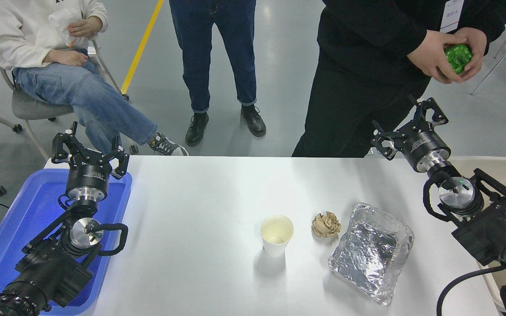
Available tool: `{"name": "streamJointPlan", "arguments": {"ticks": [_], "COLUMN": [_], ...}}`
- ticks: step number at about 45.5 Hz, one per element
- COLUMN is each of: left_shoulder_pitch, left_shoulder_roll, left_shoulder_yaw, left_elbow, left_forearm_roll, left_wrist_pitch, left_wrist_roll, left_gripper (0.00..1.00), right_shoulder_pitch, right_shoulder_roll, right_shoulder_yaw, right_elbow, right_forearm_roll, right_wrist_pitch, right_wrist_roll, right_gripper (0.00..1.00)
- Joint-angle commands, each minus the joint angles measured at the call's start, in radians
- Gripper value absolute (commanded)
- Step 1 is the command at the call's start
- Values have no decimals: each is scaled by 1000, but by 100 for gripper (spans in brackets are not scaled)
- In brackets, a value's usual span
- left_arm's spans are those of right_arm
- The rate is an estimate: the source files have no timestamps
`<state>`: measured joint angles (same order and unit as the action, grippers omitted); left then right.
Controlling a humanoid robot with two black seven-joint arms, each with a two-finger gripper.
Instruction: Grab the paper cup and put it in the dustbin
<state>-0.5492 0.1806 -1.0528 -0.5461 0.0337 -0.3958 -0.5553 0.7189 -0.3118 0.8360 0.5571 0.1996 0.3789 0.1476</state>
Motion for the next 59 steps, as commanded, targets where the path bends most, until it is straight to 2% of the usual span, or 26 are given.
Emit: {"name": "streamJointPlan", "arguments": {"ticks": [1,20,29,35,40,43,52,59], "left_shoulder_pitch": [0,-2,-2,-2,-2,-2,-2,-2], "left_shoulder_roll": [0,3,3,5,3,5,5,5], "left_shoulder_yaw": [0,10,10,10,10,10,10,10], "left_elbow": [0,0,0,0,0,0,0,0], "left_forearm_roll": [0,-2,-2,-2,-2,-2,-2,-2], "left_wrist_pitch": [0,0,0,0,0,0,0,0], "left_wrist_roll": [0,-3,-3,-3,-3,-3,-3,-3], "left_gripper": [99,99,99,99,99,99,99,99], "right_shoulder_pitch": [4,17,28,56,91,116,250,445], "right_shoulder_roll": [-3,-12,-82,-167,-228,-260,-354,-385], "right_shoulder_yaw": [-8,-51,-52,-52,-58,-104,-300,-595], "right_elbow": [0,1,69,176,240,282,379,422], "right_forearm_roll": [0,-46,-232,-298,-359,-422,-545,-612], "right_wrist_pitch": [-3,-3,2,3,5,5,5,5], "right_wrist_roll": [-2,-3,-13,-39,-86,-109,-118,-125], "right_gripper": [100,100,100,100,100,100,100,100]}}
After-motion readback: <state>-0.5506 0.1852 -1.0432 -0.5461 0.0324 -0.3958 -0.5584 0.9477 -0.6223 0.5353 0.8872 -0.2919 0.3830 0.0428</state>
